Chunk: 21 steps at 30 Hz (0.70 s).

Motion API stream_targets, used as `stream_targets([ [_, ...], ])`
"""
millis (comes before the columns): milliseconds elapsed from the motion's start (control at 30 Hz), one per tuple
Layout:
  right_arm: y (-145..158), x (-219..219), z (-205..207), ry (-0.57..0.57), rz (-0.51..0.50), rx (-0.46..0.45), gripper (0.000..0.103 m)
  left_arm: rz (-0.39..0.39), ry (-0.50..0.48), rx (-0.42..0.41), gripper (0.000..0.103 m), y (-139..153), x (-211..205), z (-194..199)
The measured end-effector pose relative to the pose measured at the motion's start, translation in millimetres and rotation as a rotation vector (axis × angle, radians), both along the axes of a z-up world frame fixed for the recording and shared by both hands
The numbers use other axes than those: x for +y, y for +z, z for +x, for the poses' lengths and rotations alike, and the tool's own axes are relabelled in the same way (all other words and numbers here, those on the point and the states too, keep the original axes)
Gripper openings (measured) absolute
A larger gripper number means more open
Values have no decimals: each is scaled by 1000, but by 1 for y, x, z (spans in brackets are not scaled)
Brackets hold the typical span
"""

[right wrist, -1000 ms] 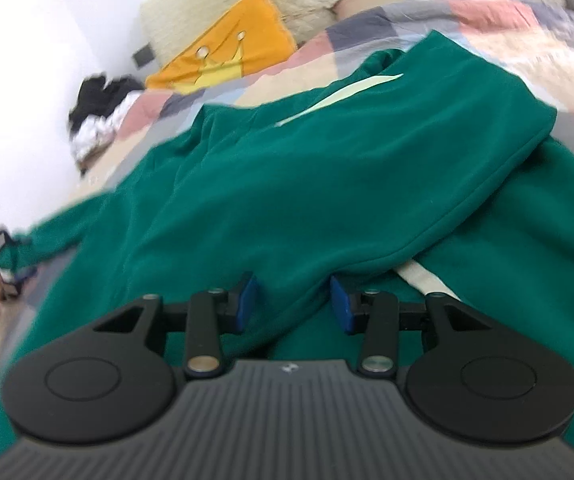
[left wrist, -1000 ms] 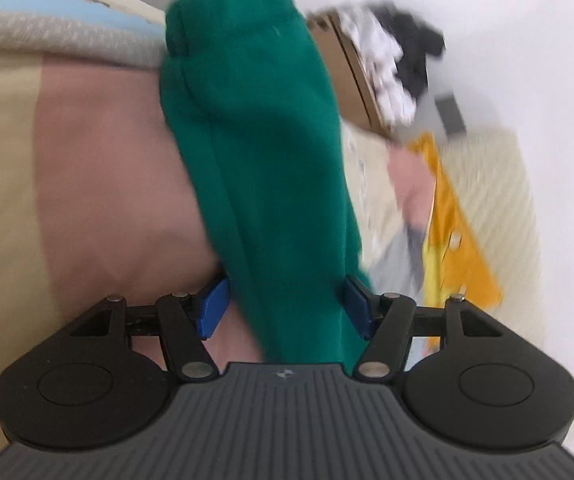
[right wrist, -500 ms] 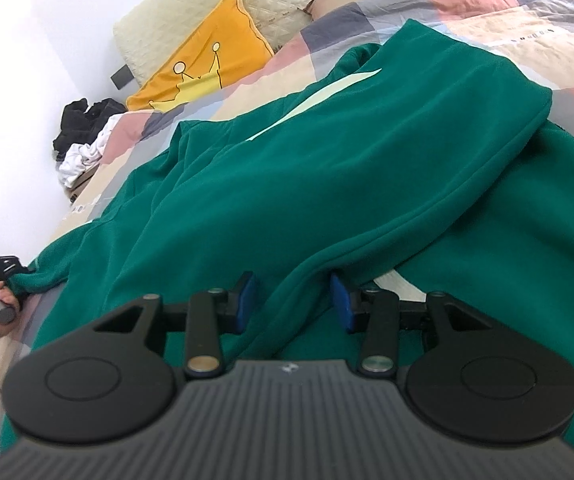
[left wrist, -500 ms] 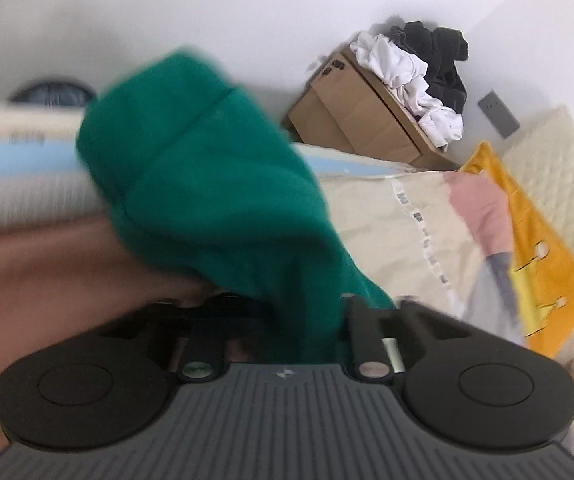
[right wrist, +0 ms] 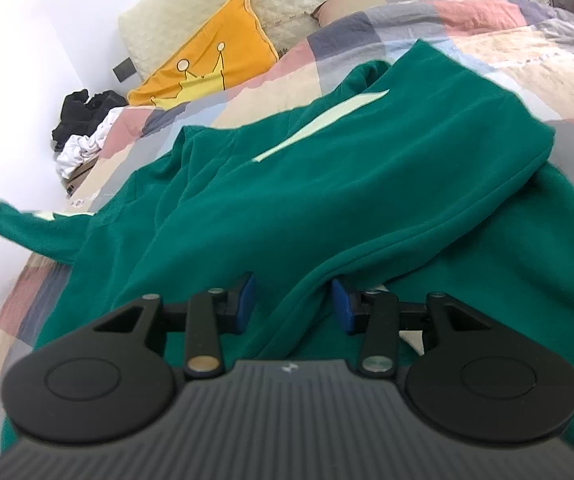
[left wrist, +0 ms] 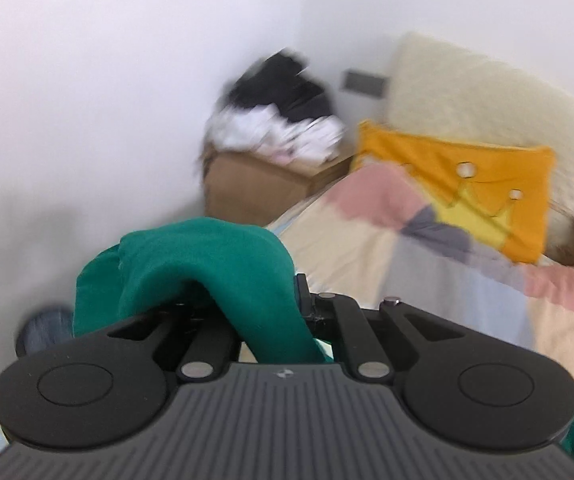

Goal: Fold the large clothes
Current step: 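Lift the held sleeve up with the left gripper, then lay the sleeve across the hoodie body and open the left gripper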

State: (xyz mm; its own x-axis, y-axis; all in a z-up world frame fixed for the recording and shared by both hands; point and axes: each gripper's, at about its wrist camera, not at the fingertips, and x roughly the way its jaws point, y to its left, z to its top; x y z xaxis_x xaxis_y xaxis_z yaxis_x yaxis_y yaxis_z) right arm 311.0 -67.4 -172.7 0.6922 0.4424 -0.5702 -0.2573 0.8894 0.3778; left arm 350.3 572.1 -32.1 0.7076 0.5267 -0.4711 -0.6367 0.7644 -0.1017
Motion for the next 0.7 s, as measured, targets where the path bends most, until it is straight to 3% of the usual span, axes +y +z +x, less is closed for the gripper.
stream_targets([
  [100, 7, -8, -5, 0, 17, -12, 45, 100, -91, 3, 8, 42, -49, 11],
  [333, 26, -35, -17, 6, 89, -55, 45, 199, -229, 2, 8, 103, -163, 30],
  [533, 34, -61, -20, 7, 176, -52, 45, 268, -302, 6, 8, 123, -255, 32],
  [700, 27, -76, -21, 2, 213, -20, 45, 307, -362, 22, 8, 119, -333, 43],
])
